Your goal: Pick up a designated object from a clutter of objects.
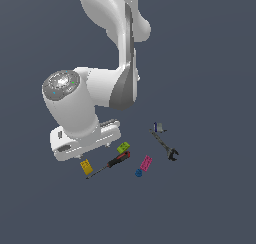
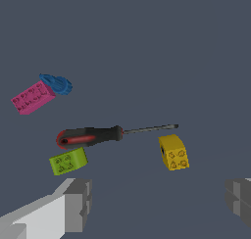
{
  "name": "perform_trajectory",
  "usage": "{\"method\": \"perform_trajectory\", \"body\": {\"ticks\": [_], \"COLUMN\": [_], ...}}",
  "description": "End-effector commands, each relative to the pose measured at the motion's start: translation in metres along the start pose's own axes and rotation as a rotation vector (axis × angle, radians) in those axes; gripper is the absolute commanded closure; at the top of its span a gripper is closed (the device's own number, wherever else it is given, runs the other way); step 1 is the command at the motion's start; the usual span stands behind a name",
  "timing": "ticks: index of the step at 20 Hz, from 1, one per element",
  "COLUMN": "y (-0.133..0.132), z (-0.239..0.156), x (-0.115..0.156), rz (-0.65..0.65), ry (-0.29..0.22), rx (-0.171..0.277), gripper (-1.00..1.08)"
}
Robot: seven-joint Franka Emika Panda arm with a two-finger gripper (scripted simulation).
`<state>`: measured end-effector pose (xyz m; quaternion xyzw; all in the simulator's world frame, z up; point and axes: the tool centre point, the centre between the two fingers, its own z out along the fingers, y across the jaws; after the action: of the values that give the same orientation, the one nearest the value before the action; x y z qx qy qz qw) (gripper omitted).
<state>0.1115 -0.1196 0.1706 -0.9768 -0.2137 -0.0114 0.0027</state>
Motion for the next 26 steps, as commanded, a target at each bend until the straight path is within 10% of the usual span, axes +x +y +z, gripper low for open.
{"method": "perform_trajectory", "body": {"ticks": [1,26], "y": [0.015,0.061], "z": [0.022,0.111], "x": [-0.002,-0.018], "rz": [-0.044,-0.189], "ry": [-0.005,-0.024], "rx": [0.0,0.002], "gripper": [-0.92,-0.92]}}
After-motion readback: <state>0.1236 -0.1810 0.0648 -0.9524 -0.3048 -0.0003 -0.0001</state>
